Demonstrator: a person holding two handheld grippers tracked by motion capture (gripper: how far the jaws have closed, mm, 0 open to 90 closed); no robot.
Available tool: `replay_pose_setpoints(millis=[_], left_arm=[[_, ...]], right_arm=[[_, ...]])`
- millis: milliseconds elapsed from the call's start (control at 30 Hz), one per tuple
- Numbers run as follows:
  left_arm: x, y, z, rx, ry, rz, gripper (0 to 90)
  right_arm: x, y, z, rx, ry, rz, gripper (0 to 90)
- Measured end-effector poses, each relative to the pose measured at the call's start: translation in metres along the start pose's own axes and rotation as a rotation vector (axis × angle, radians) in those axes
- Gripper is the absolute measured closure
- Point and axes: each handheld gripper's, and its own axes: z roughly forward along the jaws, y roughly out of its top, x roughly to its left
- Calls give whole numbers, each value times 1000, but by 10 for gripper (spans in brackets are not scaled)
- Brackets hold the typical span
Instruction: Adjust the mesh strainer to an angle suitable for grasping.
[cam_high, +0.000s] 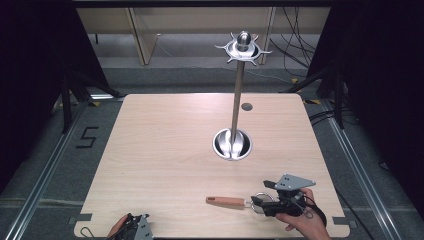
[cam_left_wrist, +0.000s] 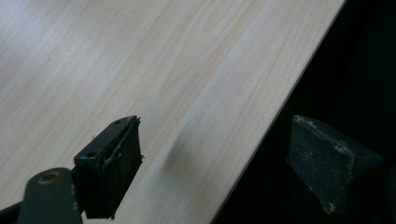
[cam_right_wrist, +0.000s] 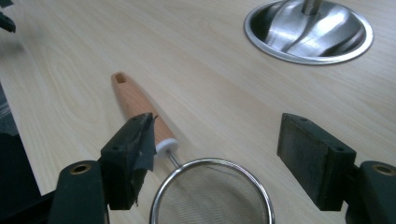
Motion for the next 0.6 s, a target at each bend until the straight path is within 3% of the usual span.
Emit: replay_pose_setpoints(millis=[33, 133, 267, 400, 433, 600], left_arm=[[0, 0, 0, 0, 0, 0, 168], [0, 0, 1, -5, 0, 0, 168], [0, 0, 0, -3, 13, -1, 168], [0, 0, 0, 4, 15, -1, 168], [0, 0, 1, 5, -1, -2, 168], [0, 0, 1, 6, -3, -2, 168]], right_arm=[[2, 3, 1, -9, -14, -52, 292], [7, 6, 4, 1, -8, -92, 296], [12, 7, 7, 25, -17, -120, 299], [19, 11, 15, 52, 5, -163, 302], [19, 12, 17, 61, 10, -176, 303], [24, 15, 25, 83, 10, -222, 306]])
